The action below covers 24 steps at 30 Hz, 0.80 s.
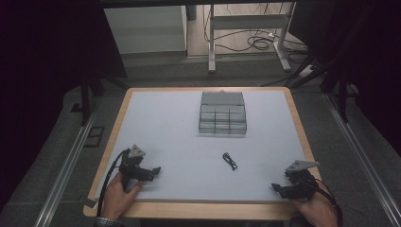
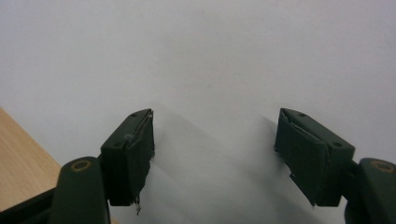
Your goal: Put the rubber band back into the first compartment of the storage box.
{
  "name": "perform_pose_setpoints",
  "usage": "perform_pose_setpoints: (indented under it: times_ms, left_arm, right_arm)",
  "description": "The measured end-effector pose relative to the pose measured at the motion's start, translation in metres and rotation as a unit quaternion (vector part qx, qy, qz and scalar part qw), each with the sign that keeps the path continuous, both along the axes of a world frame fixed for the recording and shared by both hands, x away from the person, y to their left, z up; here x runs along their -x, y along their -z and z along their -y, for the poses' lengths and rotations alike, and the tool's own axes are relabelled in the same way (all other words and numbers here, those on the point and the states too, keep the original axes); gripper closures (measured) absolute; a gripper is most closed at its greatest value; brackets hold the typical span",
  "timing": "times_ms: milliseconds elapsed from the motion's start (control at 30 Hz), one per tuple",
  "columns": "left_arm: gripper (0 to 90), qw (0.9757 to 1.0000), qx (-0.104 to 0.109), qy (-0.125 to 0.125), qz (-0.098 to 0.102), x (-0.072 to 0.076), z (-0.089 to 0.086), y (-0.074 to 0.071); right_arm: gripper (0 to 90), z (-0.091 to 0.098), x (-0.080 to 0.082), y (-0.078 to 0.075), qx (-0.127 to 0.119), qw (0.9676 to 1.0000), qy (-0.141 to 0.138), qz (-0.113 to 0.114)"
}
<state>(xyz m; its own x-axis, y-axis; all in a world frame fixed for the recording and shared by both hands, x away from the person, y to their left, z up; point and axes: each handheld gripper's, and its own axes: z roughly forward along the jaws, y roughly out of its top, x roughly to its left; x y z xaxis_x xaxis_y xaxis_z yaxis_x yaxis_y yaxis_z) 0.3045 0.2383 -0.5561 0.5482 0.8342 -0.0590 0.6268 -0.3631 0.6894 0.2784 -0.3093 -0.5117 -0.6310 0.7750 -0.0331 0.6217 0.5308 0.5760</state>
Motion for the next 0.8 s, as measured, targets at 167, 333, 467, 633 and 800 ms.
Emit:
perform_pose_setpoints:
  times_ms: [167,333,467,633,800]
  left_arm:
    - [0.0,1.0,0.0,0.0,0.0,-0.0001,0.0,0.0]
    - [0.0,1.0,0.0,0.0,0.0,0.0,0.0,0.0]
    - [0.0,1.0,0.0,0.0,0.0,0.0,0.0,0.0]
    - [0.0,1.0,0.0,0.0,0.0,0.0,0.0,0.0]
    - [0.0,1.0,0.0,0.0,0.0,0.0,0.0,0.0]
  right_arm:
    - [28.0,0.0003,0.0006,0.0003,-0.004,1.0,0.004,0.001]
    - [28.0,-0.001,0.0006,-0.0004,0.0,1.0,0.009,-0.002]
    - [28.0,-0.002,0.0006,-0.0011,0.004,0.9999,0.014,-0.004]
    - [28.0,-0.0031,0.0007,-0.0014,0.006,0.9998,0.02,-0.006]
    - [28.1,-0.0044,-0.0005,-0.0025,0.013,0.9997,0.018,-0.011]
